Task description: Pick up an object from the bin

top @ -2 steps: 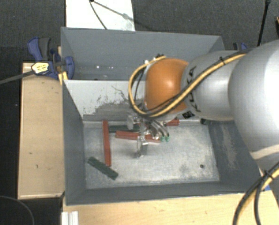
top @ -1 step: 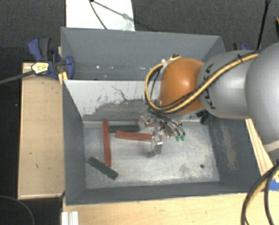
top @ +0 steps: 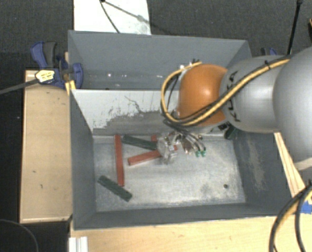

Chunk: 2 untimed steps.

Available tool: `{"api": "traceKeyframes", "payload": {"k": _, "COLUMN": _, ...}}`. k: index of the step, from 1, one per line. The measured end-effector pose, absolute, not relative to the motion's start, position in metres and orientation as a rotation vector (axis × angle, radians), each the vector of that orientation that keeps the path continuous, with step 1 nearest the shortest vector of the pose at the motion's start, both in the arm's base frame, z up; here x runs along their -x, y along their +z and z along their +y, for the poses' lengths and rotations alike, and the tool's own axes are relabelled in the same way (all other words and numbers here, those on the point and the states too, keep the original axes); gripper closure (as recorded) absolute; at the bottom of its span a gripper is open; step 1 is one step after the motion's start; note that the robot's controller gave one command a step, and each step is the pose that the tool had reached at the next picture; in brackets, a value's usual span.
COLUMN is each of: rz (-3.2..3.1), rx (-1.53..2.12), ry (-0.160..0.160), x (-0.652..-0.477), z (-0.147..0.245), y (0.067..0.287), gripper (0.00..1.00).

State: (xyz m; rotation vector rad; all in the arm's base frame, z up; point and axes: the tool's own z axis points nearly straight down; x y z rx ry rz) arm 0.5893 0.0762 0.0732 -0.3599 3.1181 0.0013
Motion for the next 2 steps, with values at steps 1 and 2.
{"api": "traceKeyframes", "payload": {"k": 1, "rz": 3.073, "rx": 0.636, "ry": -0.002, "x": -0.592, "z": 0.189, "y": 0.072, "gripper": 1.00}}
{"api": "traceKeyframes", "payload": {"k": 2, "rz": 3.084, "rx": 0.527, "ry": 0.005, "x": -0.589, "z": 0.203, "y": 0.225, "gripper": 1.00}}
